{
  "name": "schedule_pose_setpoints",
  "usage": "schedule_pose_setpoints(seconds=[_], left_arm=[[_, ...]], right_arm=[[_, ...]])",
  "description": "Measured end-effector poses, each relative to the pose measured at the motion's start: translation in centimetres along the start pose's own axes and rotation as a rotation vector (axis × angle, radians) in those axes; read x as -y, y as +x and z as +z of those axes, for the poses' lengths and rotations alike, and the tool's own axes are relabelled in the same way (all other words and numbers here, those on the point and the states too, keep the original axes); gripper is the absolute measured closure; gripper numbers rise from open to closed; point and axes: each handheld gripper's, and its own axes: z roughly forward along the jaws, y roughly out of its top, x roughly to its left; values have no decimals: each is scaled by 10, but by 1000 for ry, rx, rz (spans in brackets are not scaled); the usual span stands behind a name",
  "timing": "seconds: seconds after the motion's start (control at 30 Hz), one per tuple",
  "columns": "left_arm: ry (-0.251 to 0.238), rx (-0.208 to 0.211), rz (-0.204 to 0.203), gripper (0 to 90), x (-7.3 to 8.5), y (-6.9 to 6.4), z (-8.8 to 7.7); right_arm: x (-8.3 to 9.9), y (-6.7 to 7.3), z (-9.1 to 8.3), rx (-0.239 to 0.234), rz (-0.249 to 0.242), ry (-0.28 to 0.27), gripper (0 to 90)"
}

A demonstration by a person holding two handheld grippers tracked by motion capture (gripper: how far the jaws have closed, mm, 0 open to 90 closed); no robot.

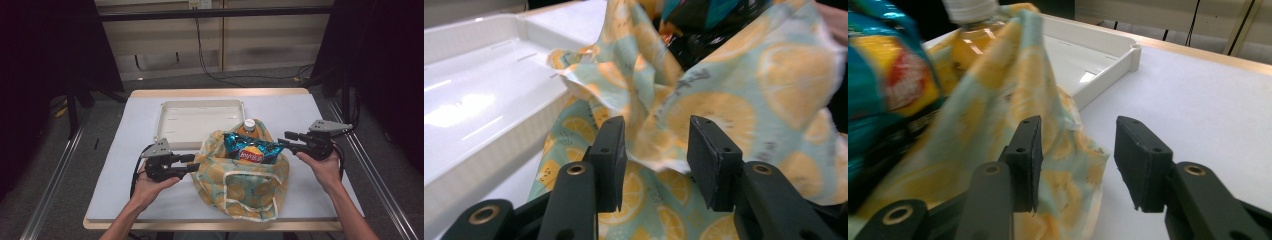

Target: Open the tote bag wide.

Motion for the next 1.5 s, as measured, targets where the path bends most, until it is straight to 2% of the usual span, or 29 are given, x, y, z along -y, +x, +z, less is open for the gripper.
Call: schedule_pose_setpoints(seconds=[0.1, 0.23, 0.37, 0.43, 0.5, 0.53, 0.6, 0.67, 0.73, 0.8, 0.83, 0.9, 0.97, 1.03, 1.07, 1.1, 1.13, 1.2, 1.23, 1.27, 1.33, 1.4, 1.43, 1.5], left_arm=[[-8, 17, 14, 585, -4, -10, -1], [-23, 41, 38, 537, -6, -24, -3], [-10, 60, 63, 484, -7, -31, 2], [-1, 53, 76, 461, -7, -32, 6], [-6, 48, 68, 445, -6, -34, 10], [-4, 43, 71, 443, -5, -34, 12], [13, 44, 74, 450, -2, -37, 16], [25, 54, 74, 459, -1, -38, 21], [23, 66, 73, 457, -1, -38, 26], [28, 61, 69, 457, -2, -40, 30], [35, 64, 71, 485, -2, -39, 31], [50, 61, 78, 620, -2, -40, 31], [34, 83, 79, 735, -2, -40, 27], [21, 87, 74, 834, -3, -39, 21], [5, 95, 69, 854, -3, -38, 19], [-9, 93, 67, 877, -4, -36, 17], [-21, 106, 57, 894, -4, -35, 15], [-31, 130, 48, 900, -4, -35, 12], [-35, 140, 48, 900, -4, -37, 12], [-21, 126, 63, 900, -4, -38, 11], [-29, 138, 61, 900, -5, -41, 11], [-17, 131, 80, 900, -6, -43, 7], [-33, 133, 68, 900, -7, -45, 5], [-42, 131, 74, 900, -8, -46, -1]], right_arm=[[2, 11, -12, -5, -10, 4, 512], [5, 25, -28, -26, -9, -14, 487], [13, 42, -43, -57, 5, -42, 458], [20, 50, -44, -69, 20, -46, 427], [27, 58, -42, -58, 16, -35, 397], [30, 61, -41, -81, 14, -23, 382], [36, 67, -39, -83, 4, -6, 366], [37, 68, -38, -96, 7, 2, 357], [35, 76, -41, -109, -2, -10, 324], [35, 81, -45, -106, -16, -16, 320], [36, 82, -45, -104, -24, -16, 306], [38, 83, -43, -104, -29, -11, 292], [39, 82, -40, -111, -39, 0, 274], [41, 83, -36, -91, -56, 12, 284], [41, 82, -34, -86, -60, 24, 291], [41, 82, -32, -85, -60, 28, 329], [41, 81, -30, -88, -60, 27, 423], [41, 81, -28, -88, -52, 33, 537], [41, 81, -27, -96, -58, 33, 646], [41, 82, -28, -118, -65, 31, 728], [39, 85, -30, -131, -72, 35, 850], [38, 88, -35, -131, -75, 21, 898], [37, 89, -38, -134, -73, 14, 900], [35, 90, -46, -133, -68, -10, 900]])
